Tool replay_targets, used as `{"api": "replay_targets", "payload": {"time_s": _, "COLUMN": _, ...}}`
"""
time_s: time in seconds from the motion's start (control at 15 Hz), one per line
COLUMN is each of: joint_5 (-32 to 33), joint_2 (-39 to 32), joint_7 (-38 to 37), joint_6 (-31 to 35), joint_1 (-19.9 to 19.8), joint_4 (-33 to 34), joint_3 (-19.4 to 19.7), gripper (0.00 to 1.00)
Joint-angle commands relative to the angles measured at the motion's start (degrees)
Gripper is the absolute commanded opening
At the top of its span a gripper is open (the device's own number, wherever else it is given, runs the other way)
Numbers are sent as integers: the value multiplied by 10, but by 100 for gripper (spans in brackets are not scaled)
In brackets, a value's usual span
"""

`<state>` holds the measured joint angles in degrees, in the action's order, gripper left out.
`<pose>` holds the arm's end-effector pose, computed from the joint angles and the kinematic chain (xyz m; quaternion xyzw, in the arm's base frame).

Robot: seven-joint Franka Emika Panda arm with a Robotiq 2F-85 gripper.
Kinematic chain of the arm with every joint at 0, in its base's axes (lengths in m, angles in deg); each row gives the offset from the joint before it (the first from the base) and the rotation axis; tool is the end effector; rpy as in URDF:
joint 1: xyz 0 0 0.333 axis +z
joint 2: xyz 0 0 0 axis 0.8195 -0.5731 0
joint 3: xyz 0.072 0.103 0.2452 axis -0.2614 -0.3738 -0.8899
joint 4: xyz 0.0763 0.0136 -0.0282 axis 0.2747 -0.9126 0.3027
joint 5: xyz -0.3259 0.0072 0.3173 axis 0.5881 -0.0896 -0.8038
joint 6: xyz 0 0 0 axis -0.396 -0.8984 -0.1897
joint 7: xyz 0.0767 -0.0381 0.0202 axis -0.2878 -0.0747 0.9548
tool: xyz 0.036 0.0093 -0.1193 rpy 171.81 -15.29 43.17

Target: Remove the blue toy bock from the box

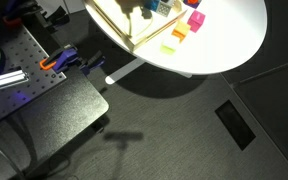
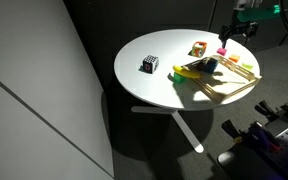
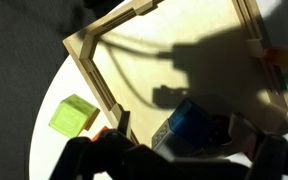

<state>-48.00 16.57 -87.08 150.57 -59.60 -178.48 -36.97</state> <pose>0.5692 -0.0941 0.1933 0.9680 -0.2438 -0.0553 0.0204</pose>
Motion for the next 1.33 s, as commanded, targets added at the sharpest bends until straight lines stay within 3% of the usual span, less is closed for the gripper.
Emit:
{"api": "replay_targets", "payload": {"time_s": 0.0, "joint_5": -1, "joint_2": 2, "joint_7": 1, "joint_6": -2, "joint_1": 6, "joint_4": 3, "joint_3": 6, "gripper": 100}}
{"api": "replay_targets", "payload": {"time_s": 0.73, "joint_5": -1, "joint_2": -37, "joint_7": -31, "joint_6": 14, "joint_1": 12, "joint_4": 17, "joint_3": 8, "gripper": 100}}
{"api": "replay_targets", "payload": {"time_s": 1.27, "joint_5": 2, "joint_2": -106, "joint_7": -154, "joint_6": 88, "joint_1": 51, "joint_4": 35, "joint_3": 24, "gripper": 100}}
